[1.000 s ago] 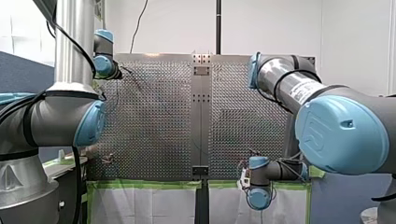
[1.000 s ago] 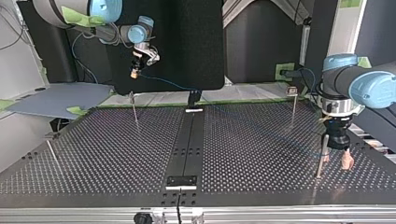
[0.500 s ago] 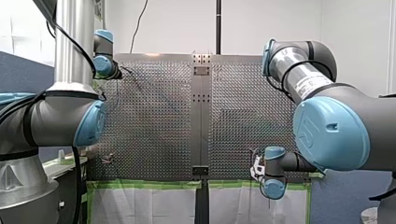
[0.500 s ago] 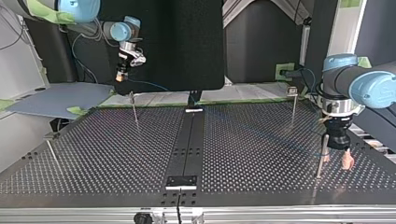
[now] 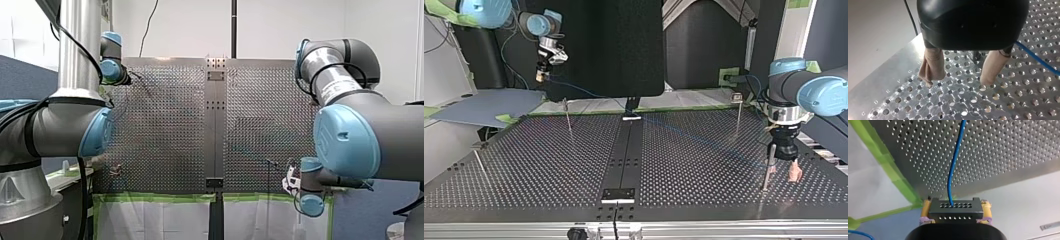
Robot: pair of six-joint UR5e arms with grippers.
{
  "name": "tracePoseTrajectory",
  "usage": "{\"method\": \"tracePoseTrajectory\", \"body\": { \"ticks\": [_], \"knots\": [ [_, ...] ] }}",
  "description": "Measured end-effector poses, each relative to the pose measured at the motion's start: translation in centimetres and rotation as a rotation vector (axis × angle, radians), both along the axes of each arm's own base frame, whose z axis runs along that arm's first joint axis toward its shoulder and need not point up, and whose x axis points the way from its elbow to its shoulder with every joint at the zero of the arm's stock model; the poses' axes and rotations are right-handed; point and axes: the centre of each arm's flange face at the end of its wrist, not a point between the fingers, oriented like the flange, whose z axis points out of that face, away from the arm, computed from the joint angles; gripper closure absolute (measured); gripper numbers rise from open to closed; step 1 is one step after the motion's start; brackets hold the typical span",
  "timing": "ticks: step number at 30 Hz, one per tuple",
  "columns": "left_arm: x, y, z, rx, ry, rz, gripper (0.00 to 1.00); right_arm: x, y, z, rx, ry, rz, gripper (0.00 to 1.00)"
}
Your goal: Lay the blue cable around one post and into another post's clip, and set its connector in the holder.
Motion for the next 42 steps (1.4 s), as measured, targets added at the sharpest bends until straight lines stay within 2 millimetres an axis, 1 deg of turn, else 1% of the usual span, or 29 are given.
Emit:
{"method": "tracePoseTrajectory", "body": {
  "ticks": [2,7,9,11,16,22,34,39,42],
  "knots": [
    [0.0,0.0,0.0,0.000,0.000,0.000,0.00,-0.8,0.5,-0.3,0.023,-0.007,0.000,1.00],
    [0.0,-0.1,0.0,0.000,0.000,-0.002,0.00,-3.3,2.7,-1.4,0.119,0.007,-0.001,1.00],
    [0.0,-0.1,0.0,0.000,0.000,-0.002,0.00,-4.2,3.2,-1.7,0.149,0.011,0.000,1.00],
    [0.0,-0.2,0.0,0.000,0.000,-0.003,0.00,-4.8,3.1,-1.8,0.163,0.016,0.001,1.00],
    [0.0,-0.2,0.0,0.000,0.000,-0.005,0.00,-6.0,1.5,-1.8,0.173,0.044,0.013,1.00],
    [0.0,-0.3,0.0,0.000,0.000,-0.006,0.00,-5.8,-0.4,-1.6,0.170,0.084,0.057,1.00],
    [0.0,-0.5,0.0,0.000,-0.001,-0.010,0.00,-4.1,-4.2,-0.5,0.147,0.179,0.185,1.00],
    [0.0,-0.7,0.0,0.000,-0.001,-0.013,0.00,-3.4,-5.9,1.3,0.117,0.218,0.234,1.00],
    [0.0,-0.7,0.0,0.000,0.000,-0.014,0.00,-3.1,-6.5,2.6,0.105,0.228,0.261,1.00]
  ]
}}
